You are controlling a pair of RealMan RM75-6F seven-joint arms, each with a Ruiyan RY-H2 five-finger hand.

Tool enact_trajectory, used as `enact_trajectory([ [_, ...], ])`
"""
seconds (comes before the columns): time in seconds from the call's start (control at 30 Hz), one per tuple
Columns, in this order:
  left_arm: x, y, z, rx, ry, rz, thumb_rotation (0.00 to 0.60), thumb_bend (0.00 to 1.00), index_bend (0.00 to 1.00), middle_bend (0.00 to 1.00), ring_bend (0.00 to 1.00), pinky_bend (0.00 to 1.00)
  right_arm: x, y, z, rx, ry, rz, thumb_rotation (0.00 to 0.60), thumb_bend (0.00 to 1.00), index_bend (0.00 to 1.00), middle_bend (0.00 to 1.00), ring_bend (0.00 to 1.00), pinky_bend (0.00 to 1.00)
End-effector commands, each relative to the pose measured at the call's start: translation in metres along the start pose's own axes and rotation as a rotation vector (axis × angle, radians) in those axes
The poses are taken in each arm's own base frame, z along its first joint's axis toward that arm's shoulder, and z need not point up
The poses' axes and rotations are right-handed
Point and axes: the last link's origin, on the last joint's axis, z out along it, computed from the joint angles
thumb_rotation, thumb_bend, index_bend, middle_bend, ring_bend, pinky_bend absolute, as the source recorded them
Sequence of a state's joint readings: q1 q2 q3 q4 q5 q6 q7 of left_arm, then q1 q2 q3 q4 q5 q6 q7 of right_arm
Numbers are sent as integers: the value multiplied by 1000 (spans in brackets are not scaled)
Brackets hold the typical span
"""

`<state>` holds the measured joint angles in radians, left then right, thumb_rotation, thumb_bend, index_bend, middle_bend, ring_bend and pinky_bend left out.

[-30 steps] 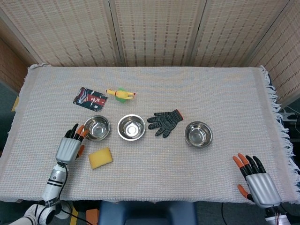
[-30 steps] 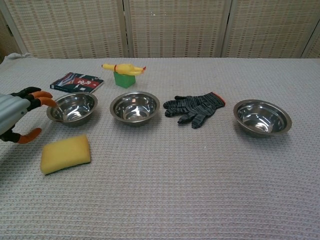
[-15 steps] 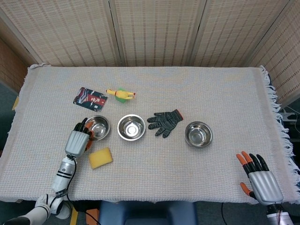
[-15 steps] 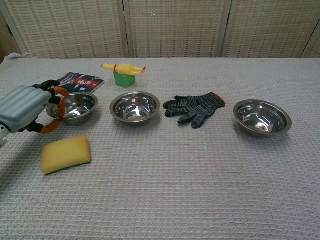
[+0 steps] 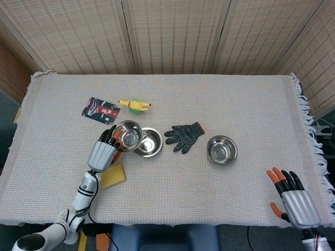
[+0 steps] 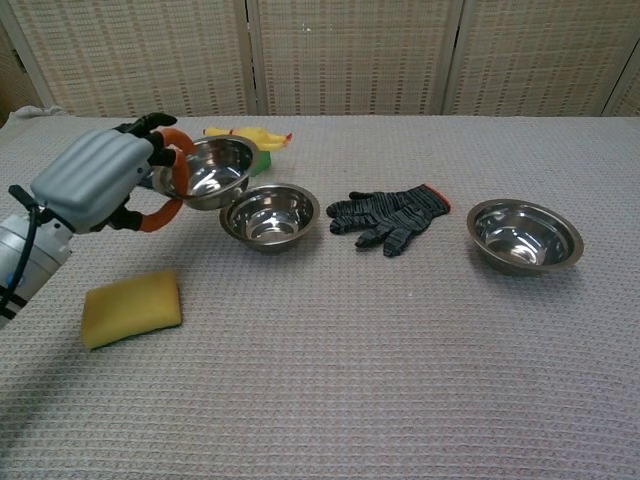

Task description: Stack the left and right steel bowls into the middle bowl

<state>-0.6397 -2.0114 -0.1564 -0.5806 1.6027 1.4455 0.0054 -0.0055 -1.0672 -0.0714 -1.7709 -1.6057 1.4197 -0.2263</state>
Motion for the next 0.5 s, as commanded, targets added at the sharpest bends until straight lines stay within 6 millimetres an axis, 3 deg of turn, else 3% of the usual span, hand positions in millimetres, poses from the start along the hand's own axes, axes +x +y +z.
enact_trajectory([
  [0.03, -1, 36, 23, -46, -26, 23, 600, 476, 687, 231, 77, 237, 2, 2, 0, -5, 3, 8, 600, 215, 0, 0, 0, 0],
  [0.23, -16, 52, 30, -27, -113, 83, 600, 474, 616, 219, 77, 238, 7, 4, -4, -5, 19, 22, 600, 215, 0, 0, 0, 0],
  [0.5, -24, 46, 17, 6, -193, 67, 600, 441, 191, 137, 27, 220, 9, 6, -6, -6, 28, 25, 600, 216, 0, 0, 0, 0],
])
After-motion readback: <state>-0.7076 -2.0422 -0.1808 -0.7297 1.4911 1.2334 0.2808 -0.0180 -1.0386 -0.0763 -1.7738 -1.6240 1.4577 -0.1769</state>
